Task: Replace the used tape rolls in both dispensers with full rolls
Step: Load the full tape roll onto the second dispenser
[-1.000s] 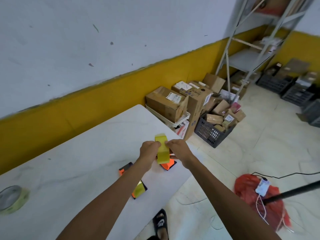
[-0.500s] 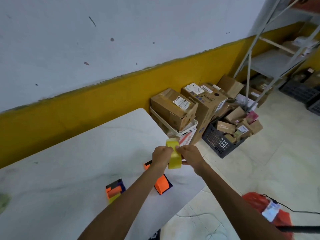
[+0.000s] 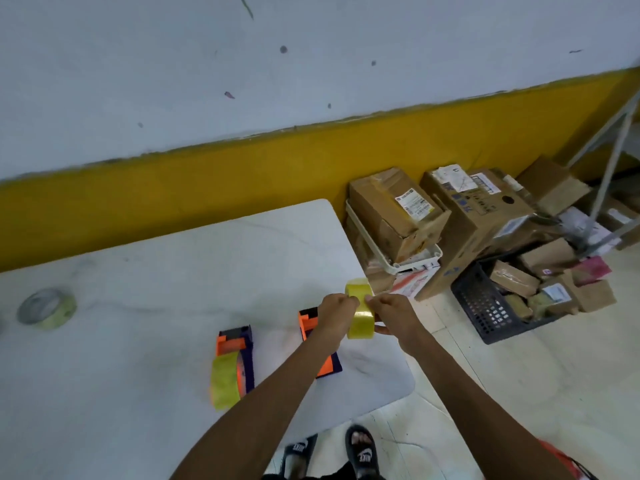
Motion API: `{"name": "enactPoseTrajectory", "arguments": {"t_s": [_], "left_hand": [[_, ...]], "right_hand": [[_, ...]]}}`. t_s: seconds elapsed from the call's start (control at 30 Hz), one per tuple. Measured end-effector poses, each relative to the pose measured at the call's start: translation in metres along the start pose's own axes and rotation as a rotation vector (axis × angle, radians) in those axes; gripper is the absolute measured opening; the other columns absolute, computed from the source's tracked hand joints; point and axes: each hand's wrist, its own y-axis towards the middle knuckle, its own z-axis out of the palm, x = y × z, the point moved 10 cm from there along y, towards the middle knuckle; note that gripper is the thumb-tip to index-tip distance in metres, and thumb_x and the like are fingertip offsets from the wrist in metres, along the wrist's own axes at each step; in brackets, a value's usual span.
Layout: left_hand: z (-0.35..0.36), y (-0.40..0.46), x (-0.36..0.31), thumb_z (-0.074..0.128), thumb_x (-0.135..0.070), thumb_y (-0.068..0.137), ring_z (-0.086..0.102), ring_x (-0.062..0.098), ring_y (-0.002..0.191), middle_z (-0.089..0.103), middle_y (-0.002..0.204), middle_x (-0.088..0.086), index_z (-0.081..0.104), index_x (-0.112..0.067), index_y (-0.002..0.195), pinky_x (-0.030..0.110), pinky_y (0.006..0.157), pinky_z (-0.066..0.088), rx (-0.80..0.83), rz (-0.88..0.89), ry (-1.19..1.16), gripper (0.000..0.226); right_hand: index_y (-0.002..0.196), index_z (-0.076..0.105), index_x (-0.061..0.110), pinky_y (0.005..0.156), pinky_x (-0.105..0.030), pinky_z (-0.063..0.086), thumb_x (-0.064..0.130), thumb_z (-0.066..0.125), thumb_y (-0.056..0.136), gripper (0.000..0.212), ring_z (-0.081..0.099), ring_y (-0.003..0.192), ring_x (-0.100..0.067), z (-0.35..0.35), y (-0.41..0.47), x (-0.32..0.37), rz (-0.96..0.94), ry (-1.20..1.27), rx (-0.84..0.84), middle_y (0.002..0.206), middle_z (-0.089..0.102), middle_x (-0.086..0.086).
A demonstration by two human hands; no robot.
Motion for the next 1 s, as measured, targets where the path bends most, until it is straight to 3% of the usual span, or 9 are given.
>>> {"name": "enactPoseTrajectory", "arguments": {"t_s": [0.13,0.27,0.37,0.43,0.5,0.6,0.73,0.9,1.0], "left_hand": [[-0.001,-0.004,0.016,0.053,-0.024,0.065,0.055,0.025,0.072,0.056,0.075,0.012,0.056,-0.011,0.07,0.038,0.068,0.048,-0.071,-0.009,0.005,0.015],[-0.023,-0.026,0.018,0.051,-0.019,0.08,0.045,0.02,0.062,0.05,0.065,0.002,0.051,-0.016,0.067,0.03,0.06,0.038,-0.246,0.104,0.069,0.014],[-0.062,-0.041,0.04,0.043,-0.012,0.089,0.053,0.019,0.073,0.063,0.087,0.007,0.062,-0.014,0.099,0.031,0.065,0.042,-0.477,0.119,0.094,0.022],[-0.078,-0.044,0.071,0.041,-0.01,0.091,0.059,0.022,0.088,0.066,0.108,0.01,0.056,-0.011,0.129,0.03,0.073,0.045,-0.523,0.037,0.113,0.04],[-0.084,-0.044,0.096,0.041,-0.009,0.092,0.06,0.027,0.097,0.065,0.118,0.014,0.051,-0.008,0.136,0.031,0.077,0.046,-0.506,-0.035,0.149,0.046],[-0.078,-0.045,0.112,0.044,-0.01,0.09,0.059,0.025,0.091,0.065,0.106,0.008,0.062,-0.011,0.123,0.028,0.074,0.043,-0.407,-0.092,0.114,0.037],[-0.061,-0.043,0.122,0.046,-0.017,0.082,0.052,0.023,0.076,0.06,0.084,0.013,0.063,-0.014,0.077,0.034,0.071,0.04,-0.28,-0.143,-0.024,0.018],[-0.07,-0.031,0.099,0.049,-0.004,0.087,0.061,0.026,0.081,0.065,0.085,0.015,0.065,-0.006,0.082,0.037,0.08,0.054,-0.282,-0.146,-0.228,0.017],[-0.073,-0.027,0.085,0.048,-0.001,0.087,0.057,0.025,0.073,0.06,0.086,0.018,0.061,-0.003,0.087,0.03,0.064,0.051,-0.254,-0.147,-0.225,0.013]], "right_hand": [[0.077,0.063,0.011,0.081,-0.042,0.058,0.024,0.061,0.093,0.02,0.064,0.076,-0.021,0.006,0.011,-0.017,0.021,-0.013,0.132,0.077,0.062,-0.006],[0.074,0.064,0.013,0.092,-0.048,0.054,0.025,0.064,0.091,0.022,0.062,0.081,-0.024,0.013,0.018,-0.032,0.031,-0.041,0.2,0.084,0.06,-0.011],[0.074,0.065,0.006,0.089,-0.049,0.055,0.024,0.061,0.093,0.026,0.06,0.079,-0.023,0.018,0.02,-0.04,0.013,-0.078,0.217,0.079,0.058,-0.01],[0.081,0.065,-0.006,0.087,-0.051,0.055,0.025,0.061,0.092,0.032,0.059,0.078,-0.024,0.021,0.022,-0.047,0.0,-0.115,0.219,0.076,0.056,-0.011],[0.081,0.066,-0.002,0.081,-0.048,0.057,0.026,0.061,0.092,0.031,0.059,0.077,-0.025,0.023,0.021,-0.056,-0.007,-0.16,0.224,0.074,0.056,-0.01],[0.077,0.067,0.007,0.08,-0.047,0.058,0.027,0.061,0.092,0.026,0.062,0.077,-0.026,0.028,0.018,-0.062,-0.016,-0.201,0.235,0.07,0.058,-0.006],[0.074,0.069,0.012,0.084,-0.054,0.056,0.027,0.062,0.091,0.023,0.067,0.084,-0.036,0.034,0.015,-0.063,-0.036,-0.254,0.247,0.075,0.063,-0.009],[0.07,0.071,0.019,0.081,-0.058,0.058,0.032,0.066,0.086,0.022,0.071,0.087,-0.041,0.037,0.012,-0.058,-0.063,-0.269,0.212,0.078,0.071,-0.014],[0.073,0.071,0.019,0.084,-0.056,0.058,0.029,0.066,0.089,0.019,0.071,0.09,-0.039,0.038,0.007,-0.054,-0.056,-0.241,0.207,0.081,0.072,-0.016]]}}
